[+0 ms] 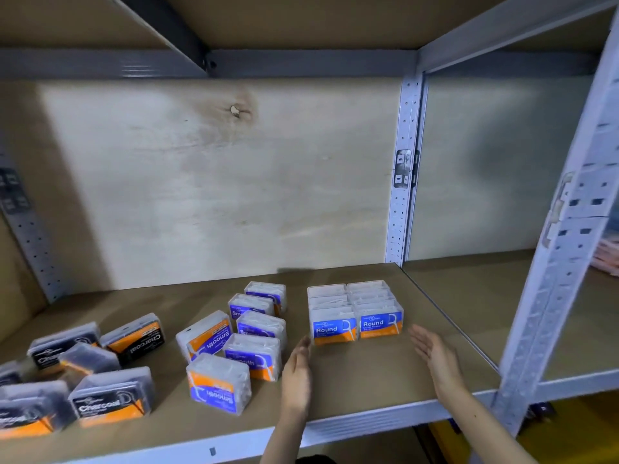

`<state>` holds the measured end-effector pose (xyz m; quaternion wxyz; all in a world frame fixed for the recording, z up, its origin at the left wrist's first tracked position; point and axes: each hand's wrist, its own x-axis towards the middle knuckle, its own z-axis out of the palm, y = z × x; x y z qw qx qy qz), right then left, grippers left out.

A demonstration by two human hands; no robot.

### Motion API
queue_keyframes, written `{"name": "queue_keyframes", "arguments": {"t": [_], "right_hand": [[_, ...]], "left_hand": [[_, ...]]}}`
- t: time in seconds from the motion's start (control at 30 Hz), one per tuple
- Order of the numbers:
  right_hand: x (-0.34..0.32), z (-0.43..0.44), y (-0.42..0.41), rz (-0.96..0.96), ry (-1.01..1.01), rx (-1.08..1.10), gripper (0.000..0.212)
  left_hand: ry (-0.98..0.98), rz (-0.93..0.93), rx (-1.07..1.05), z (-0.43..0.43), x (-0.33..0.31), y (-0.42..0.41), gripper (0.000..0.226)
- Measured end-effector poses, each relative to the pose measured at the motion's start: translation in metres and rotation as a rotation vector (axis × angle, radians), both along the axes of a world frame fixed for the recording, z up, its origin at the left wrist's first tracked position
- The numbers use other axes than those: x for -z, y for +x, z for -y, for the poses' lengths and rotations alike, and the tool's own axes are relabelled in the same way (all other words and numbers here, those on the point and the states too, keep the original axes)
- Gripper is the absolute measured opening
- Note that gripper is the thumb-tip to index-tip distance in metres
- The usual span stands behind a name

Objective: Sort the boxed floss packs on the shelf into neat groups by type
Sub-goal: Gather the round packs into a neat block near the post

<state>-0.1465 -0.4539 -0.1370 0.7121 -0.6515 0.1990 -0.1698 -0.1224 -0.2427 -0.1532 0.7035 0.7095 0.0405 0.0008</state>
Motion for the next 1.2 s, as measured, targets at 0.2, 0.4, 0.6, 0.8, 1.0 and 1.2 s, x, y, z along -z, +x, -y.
{"name": "queue_keyframes", "arguments": {"t": [0.2, 0.4, 0.6, 0.8, 1.0, 1.2], "right_hand": [[-0.012, -0.028, -0.015, -0.151, -0.284, -0.236, 0.038], [-0.044, -0.08, -0.012, -0.272, -0.598, -0.64, 0.038], [-0.059, -0.128, -0.009, -0.321, -0.88, -0.85, 0.039], [-0.066, -0.146, -0.002, -0.337, -0.994, -0.95, 0.04], [-0.089, -0.154, 0.016, -0.319, -1.055, -0.959, 0.039], [-0.114, -0.164, 0.055, -0.279, -1.071, -0.938, 0.037]], "left_hand": [[0.362, 0.053, 0.167, -0.025, -0.017, -0.041, 0.017], [0.658, 0.053, 0.379, -0.062, -0.038, -0.053, 0.011], [0.828, 0.049, 0.488, -0.091, -0.061, -0.063, 0.014], [0.932, 0.099, 0.521, -0.114, -0.077, -0.064, 0.015], [1.042, 0.132, 0.532, -0.139, -0.116, -0.05, 0.024], [1.175, 0.115, 0.478, -0.162, -0.162, -0.013, 0.029]]}}
